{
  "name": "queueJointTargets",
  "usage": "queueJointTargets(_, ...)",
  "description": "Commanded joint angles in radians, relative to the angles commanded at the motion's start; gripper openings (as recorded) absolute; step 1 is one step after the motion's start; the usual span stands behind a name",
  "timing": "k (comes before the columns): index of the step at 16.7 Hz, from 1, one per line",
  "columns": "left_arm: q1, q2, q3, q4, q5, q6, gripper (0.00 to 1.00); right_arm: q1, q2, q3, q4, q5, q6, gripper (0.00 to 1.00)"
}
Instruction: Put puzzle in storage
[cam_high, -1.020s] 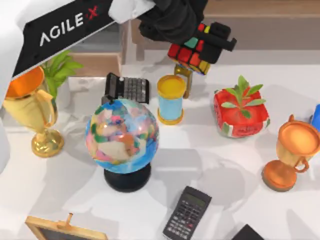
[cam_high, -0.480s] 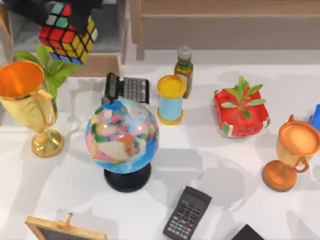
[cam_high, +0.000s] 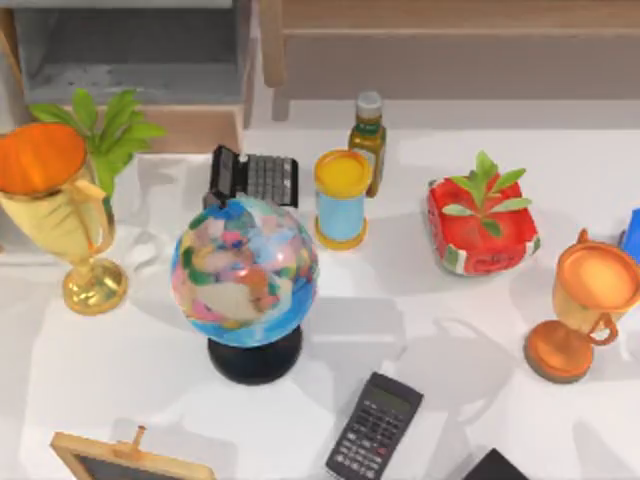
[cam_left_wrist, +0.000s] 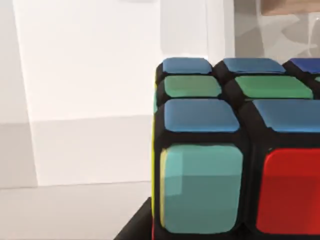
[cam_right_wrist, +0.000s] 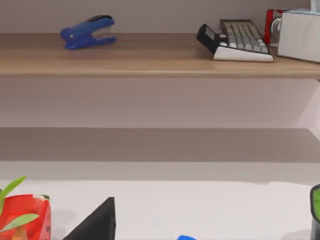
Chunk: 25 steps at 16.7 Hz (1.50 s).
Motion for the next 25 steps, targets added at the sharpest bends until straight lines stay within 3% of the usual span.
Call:
queueJointTargets(6, 0.152, 0.247, 0.136, 0.004, -0.010, 0.076, 0.00, 0.000, 0.000, 0.000, 0.000, 0.000, 0.000, 1.00)
queueJointTargets(16, 0.181, 0.357, 0.159, -0.011, -0.004, 0.108, 0.00, 0.000, 0.000, 0.000, 0.000, 0.000, 0.000, 1.00)
queueJointTargets(25, 0.181, 0.357, 0.159, -0.011, -0.004, 0.108, 0.68, 0.000, 0.000, 0.000, 0.000, 0.000, 0.000, 1.00)
